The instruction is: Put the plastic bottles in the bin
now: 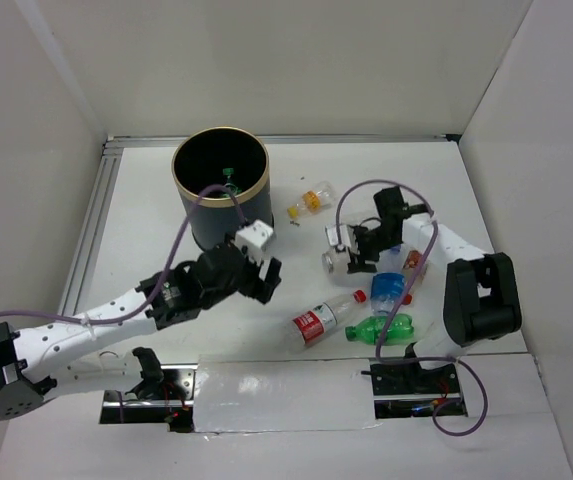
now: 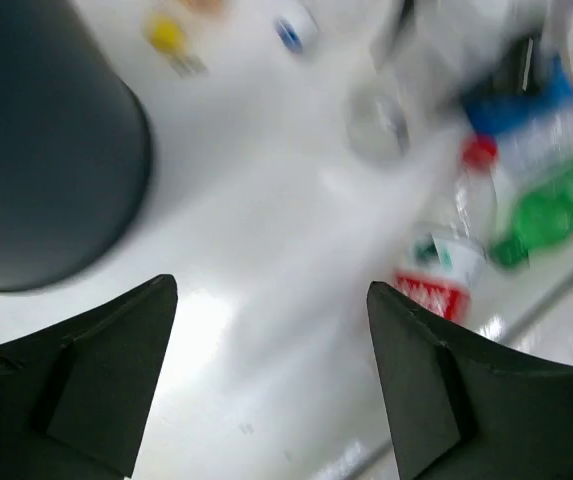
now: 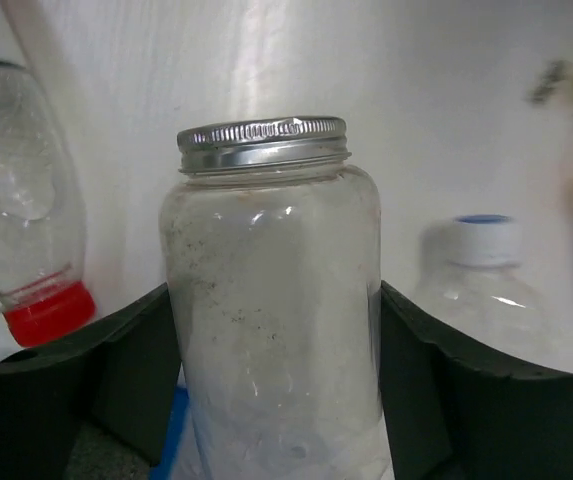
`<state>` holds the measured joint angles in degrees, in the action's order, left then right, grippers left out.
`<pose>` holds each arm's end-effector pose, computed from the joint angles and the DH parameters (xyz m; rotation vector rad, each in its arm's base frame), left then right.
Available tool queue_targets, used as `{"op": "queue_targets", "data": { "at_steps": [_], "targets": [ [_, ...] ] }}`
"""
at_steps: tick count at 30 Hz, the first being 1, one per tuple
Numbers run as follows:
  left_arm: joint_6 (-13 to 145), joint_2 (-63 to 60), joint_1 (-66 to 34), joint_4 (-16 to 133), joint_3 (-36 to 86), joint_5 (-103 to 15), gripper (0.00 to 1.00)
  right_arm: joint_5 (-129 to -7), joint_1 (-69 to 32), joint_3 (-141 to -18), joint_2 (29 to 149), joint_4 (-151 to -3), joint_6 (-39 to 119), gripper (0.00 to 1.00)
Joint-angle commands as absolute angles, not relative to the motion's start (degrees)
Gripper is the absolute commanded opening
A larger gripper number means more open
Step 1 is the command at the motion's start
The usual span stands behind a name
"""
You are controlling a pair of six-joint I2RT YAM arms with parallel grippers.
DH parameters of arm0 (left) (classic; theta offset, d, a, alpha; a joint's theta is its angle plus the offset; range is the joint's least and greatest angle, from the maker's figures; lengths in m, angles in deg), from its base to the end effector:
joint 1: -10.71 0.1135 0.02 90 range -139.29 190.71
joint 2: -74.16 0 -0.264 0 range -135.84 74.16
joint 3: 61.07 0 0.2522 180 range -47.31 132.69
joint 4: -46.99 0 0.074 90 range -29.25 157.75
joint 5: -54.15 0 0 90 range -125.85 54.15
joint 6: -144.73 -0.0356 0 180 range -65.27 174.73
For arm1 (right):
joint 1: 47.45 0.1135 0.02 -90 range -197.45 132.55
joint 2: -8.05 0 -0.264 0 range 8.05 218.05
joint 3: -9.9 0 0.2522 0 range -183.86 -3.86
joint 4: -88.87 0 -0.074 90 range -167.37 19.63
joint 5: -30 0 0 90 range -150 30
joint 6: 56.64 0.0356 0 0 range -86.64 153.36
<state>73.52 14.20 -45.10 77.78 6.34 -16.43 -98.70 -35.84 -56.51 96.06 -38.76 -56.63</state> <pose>0.1428 -0.1891 0.3321 0.4168 1.9461 -0.5189 0.2634 0.0768 0.1867 -1.9902 1.4657 0.4523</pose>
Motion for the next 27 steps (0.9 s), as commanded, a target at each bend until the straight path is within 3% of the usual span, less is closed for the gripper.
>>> {"op": "queue_targets", "data": {
  "at_steps": [1, 3, 8, 12, 13, 16, 18, 20, 21, 24, 25, 27],
  "targets": [
    [75.7, 16.8, -50.8, 69.6, -1.8, -21.2, 0.89, -109.4, -38.6, -69.7, 93.3, -23.1, -57.1, 0.18],
    [76.3, 19.4, -53.5, 66.3, -7.2, -20.6, 0.9, -115.2, -37.6, -79.2, 92.3, -23.7, -46.7, 0.18],
    [73.2, 21.6, -56.1, 54.7, -15.3, -20.5, 0.91, -113.0, -30.8, -89.4, 94.0, -55.9, -8.2, 0.21],
    [72.5, 18.6, -56.1, 50.3, -17.5, -22.8, 0.93, -111.2, -25.0, -107.8, 107.3, -57.8, -0.8, 0.24],
    [72.5, 16.9, -56.6, 49.7, -17.0, -22.8, 0.93, -110.6, -22.5, -118.5, 112.3, -57.8, 0.9, 0.25],
    [71.7, 14.7, -57.2, 48.3, -16.4, -22.8, 0.94, -109.0, -17.9, -127.8, 119.2, -57.8, 2.5, 0.29],
    [71.7, 13.1, -57.8, 47.0, -16.4, -23.4, 0.95, -109.0, -16.4, -133.8, 126.4, -57.2, 5.4, 0.41],
    [70.5, 9.5, -57.8, 45.3, -14.8, -23.4, 0.98, -108.4, -15.9, -140.7, 132.4, -56.5, 8.9, 0.59],
    [70.5, 8.1, -58.3, 45.3, -14.1, -23.4, 0.99, -109.1, -15.3, -142.2, 133.7, -56.5, 11.5, 0.72],
    [69.2, 1.7, -58.3, 43.5, -10.6, -22.8, 0.99, -108.4, -15.3, -143.5, 133.7, -56.4, 14.6, 0.87],
    [68.7, 0.0, -58.3, 43.5, -9.6, -22.8, 0.99, -106.7, -15.3, -142.1, 132.7, -56.4, 15.2, 1.0],
    [67.7, -5.4, -58.3, 43.5, -6.2, -24.5, 0.99, -104.6, -16.9, -140.3, 128.4, -55.3, 15.7, 1.0]
  ]
}}
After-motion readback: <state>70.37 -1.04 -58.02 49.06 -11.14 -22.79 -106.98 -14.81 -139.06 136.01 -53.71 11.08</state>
